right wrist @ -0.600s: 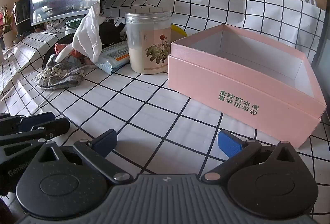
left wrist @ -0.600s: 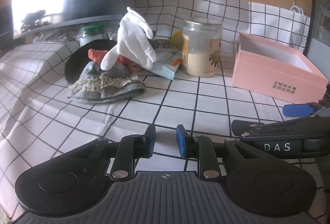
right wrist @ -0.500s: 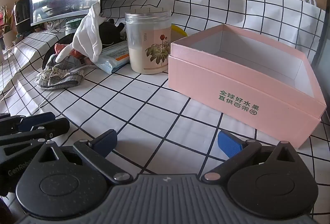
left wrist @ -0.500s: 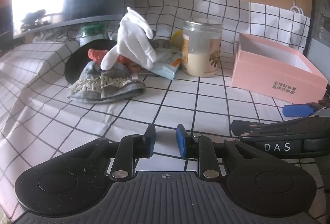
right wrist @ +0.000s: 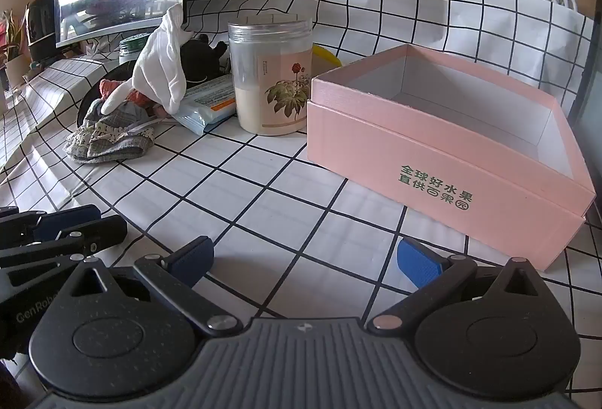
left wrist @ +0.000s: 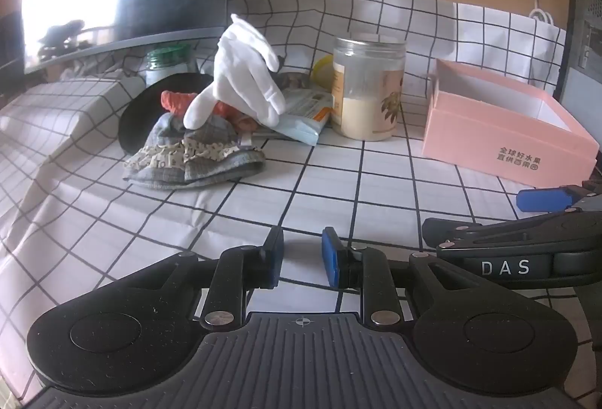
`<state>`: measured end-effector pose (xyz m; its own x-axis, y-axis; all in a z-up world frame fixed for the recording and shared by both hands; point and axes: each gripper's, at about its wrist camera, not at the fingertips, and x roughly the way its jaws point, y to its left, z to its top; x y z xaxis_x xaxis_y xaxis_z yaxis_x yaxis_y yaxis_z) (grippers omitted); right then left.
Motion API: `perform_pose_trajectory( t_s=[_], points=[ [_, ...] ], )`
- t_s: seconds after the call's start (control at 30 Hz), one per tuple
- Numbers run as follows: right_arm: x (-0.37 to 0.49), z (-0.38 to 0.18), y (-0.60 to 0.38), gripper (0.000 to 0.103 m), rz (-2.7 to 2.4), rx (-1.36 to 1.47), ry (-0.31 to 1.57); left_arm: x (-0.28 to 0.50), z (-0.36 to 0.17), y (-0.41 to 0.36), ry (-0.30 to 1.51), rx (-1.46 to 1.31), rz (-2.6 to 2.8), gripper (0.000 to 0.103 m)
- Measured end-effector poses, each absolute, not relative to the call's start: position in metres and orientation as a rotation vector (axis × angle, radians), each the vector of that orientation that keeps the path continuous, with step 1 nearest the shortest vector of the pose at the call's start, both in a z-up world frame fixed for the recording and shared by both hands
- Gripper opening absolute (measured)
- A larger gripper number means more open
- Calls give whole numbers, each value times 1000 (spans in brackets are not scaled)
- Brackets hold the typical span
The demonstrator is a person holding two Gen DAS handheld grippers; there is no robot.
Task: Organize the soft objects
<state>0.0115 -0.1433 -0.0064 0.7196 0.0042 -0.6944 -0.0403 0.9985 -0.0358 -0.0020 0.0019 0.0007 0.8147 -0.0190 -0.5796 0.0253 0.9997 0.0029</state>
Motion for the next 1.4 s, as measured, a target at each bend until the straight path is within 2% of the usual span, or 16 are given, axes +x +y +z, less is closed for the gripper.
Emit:
perform_pose_trajectory(
  t_s=[1.4],
  points=[
    [11, -6, -143, 103, 25, -49, 767, -1, 0, 2, 617, -7, -24, 26]
  ],
)
